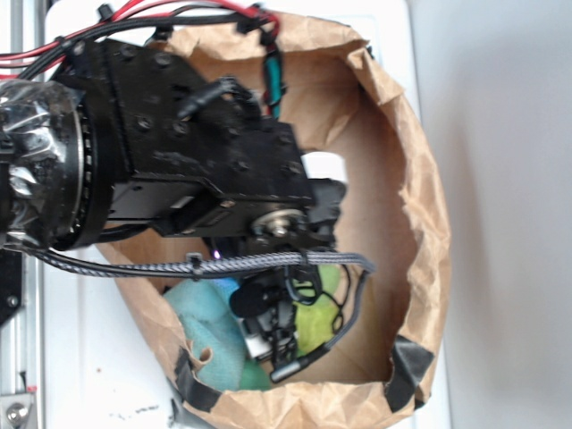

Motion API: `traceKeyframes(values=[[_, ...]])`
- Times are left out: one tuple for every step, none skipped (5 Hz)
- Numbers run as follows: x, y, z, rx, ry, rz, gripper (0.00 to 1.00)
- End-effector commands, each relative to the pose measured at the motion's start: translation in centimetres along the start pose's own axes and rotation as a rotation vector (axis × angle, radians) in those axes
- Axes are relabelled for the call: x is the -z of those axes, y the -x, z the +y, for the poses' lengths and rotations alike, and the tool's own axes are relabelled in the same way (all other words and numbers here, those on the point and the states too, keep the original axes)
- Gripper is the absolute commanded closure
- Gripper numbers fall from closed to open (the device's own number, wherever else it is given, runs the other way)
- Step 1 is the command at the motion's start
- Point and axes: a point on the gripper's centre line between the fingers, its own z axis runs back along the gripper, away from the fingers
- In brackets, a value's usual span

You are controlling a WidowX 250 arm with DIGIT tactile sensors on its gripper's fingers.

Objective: Grab the green sponge.

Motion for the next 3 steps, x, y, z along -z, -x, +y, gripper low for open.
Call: traceKeyframes(values=[[1.1,-0.9,-0.1,-0.002,0.000,-0.053,0.00],[1.9,-1.8,-0.4,-0.015,-0.022,-0.049,0.00],[4.0,-2.5,-0.2,-0.016,-0.113,-0.038,0.00]])
